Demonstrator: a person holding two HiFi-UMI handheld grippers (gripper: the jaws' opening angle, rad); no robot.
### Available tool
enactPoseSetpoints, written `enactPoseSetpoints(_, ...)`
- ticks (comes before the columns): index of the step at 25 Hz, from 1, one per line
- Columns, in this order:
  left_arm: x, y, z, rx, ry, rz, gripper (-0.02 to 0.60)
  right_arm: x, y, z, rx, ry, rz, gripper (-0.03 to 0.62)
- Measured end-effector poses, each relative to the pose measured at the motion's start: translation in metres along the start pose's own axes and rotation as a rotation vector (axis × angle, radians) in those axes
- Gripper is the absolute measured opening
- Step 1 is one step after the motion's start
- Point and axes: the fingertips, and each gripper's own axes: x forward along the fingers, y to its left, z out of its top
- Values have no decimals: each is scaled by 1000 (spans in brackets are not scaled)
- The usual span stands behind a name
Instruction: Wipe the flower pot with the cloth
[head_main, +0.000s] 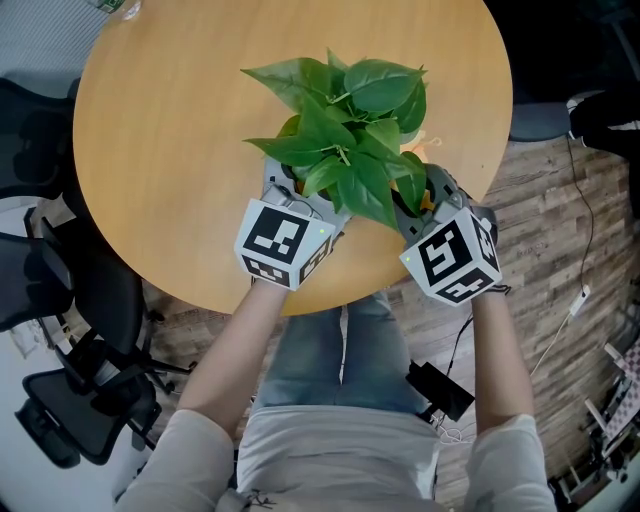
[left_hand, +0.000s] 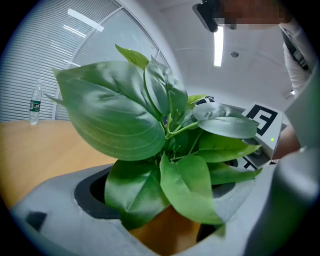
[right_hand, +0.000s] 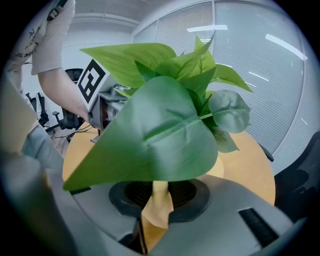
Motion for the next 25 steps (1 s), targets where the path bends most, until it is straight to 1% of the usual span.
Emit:
enactPoseSetpoints(3,-2,-3,-3,47,9,-38,480,-1,0,-2,20,-2,-3,63)
enactPoseSetpoints(5,-6,-3,-5,60,14,-88,480,-2,0,-4,23,-4,-1,63)
enactPoseSetpoints(9,-18,-2,-12,126,43,-236,482,-4,-1,-7,31,-11,1,63)
enactPoseSetpoints(12,-23,5,-11,155,52,-336,482,-5,0,-8,39,-17,1,63)
enactPoseSetpoints(15,-19,11,-3,187,51,-431,485,-5,1,-9,47,-20,1,63)
enactPoseSetpoints(19,-11,8,1,227,66,-570,490,-4,2,-10,46,-20,8,63)
enactPoseSetpoints(22,-7,3,1,226,76,-627,497,-5,1,-9,36,-16,9,61)
enactPoseSetpoints(25,-4,0,0,217,69,-641,489,-5,2,-8,48,-19,13,63)
